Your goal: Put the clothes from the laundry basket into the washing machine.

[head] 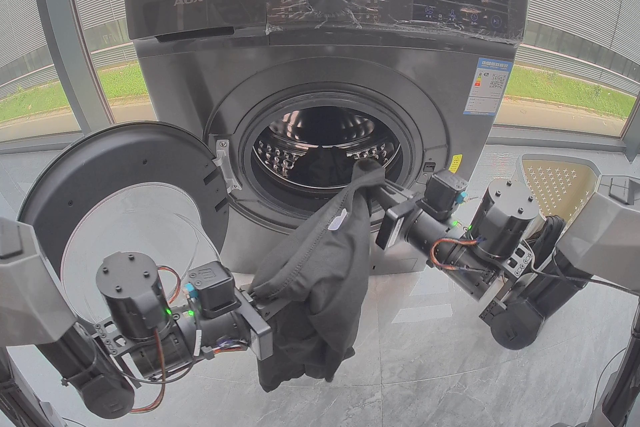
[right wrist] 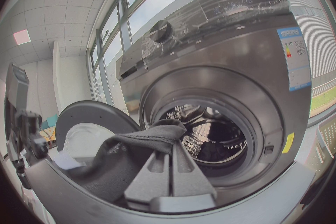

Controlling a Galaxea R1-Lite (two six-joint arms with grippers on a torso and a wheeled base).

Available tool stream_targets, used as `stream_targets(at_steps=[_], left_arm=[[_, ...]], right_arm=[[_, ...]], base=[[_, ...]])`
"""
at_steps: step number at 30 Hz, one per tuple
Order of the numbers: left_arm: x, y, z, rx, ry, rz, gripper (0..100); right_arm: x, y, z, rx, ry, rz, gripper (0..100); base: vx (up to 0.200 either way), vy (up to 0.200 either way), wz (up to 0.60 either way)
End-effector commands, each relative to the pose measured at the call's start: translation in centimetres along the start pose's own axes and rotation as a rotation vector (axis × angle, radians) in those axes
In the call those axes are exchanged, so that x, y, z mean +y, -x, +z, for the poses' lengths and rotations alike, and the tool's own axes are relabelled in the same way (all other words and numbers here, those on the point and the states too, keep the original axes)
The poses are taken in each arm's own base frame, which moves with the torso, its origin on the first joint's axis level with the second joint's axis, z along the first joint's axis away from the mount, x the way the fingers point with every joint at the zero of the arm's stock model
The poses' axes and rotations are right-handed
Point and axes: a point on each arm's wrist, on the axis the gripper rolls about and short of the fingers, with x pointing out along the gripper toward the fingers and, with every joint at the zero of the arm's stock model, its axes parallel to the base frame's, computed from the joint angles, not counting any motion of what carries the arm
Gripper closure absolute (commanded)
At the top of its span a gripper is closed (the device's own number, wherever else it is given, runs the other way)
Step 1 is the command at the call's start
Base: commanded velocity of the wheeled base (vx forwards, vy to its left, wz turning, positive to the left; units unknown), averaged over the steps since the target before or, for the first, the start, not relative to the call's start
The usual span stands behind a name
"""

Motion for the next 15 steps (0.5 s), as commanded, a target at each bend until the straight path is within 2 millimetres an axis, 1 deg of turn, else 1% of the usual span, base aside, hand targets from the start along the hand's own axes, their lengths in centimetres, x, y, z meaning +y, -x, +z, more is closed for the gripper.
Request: stream_targets(at_steps=[1, 4, 8, 9, 12, 13, 14, 15], left_arm=[[-0.4, 2.3, 2.2, -0.085, -0.011, -0.002, 100], [-0.1, 2.3, 2.3, -0.087, -0.009, 0.012, 100], [0.3, 2.2, 2.9, -0.116, -0.012, 0.027, 100], [0.4, 2.2, 2.9, -0.116, -0.012, 0.032, 100], [0.7, 2.3, 2.9, -0.117, -0.012, 0.045, 100], [1.0, 2.3, 2.9, -0.115, -0.01, 0.058, 100], [1.2, 2.4, 2.9, -0.115, -0.009, 0.064, 100], [1.4, 2.4, 2.8, -0.113, -0.009, 0.071, 100]], right_arm=[[0.3, 2.4, -2.9, 0.149, 0.003, 0.029, 100], [0.9, 3.3, -3.5, 0.186, 0.002, 0.054, 100], [1.1, 3.4, -3.5, 0.176, 0.003, 0.062, 100], [1.0, 3.5, -3.5, 0.177, 0.003, 0.062, 0], [1.0, 3.9, -3.6, 0.19, 0.002, 0.063, 0], [1.0, 4.8, -4.0, 0.228, 0.003, 0.063, 0], [0.9, 5.3, -4.2, 0.247, 0.003, 0.064, 0], [0.9, 6.3, -4.3, 0.276, 0.004, 0.07, 0]], base=[[0.0, 0.0, 0.0], [0.0, 0.0, 0.0], [0.0, 0.0, 0.0], [0.0, 0.0, 0.0], [0.0, 0.0, 0.0], [0.0, 0.0, 0.0], [0.0, 0.0, 0.0], [0.0, 0.0, 0.0]])
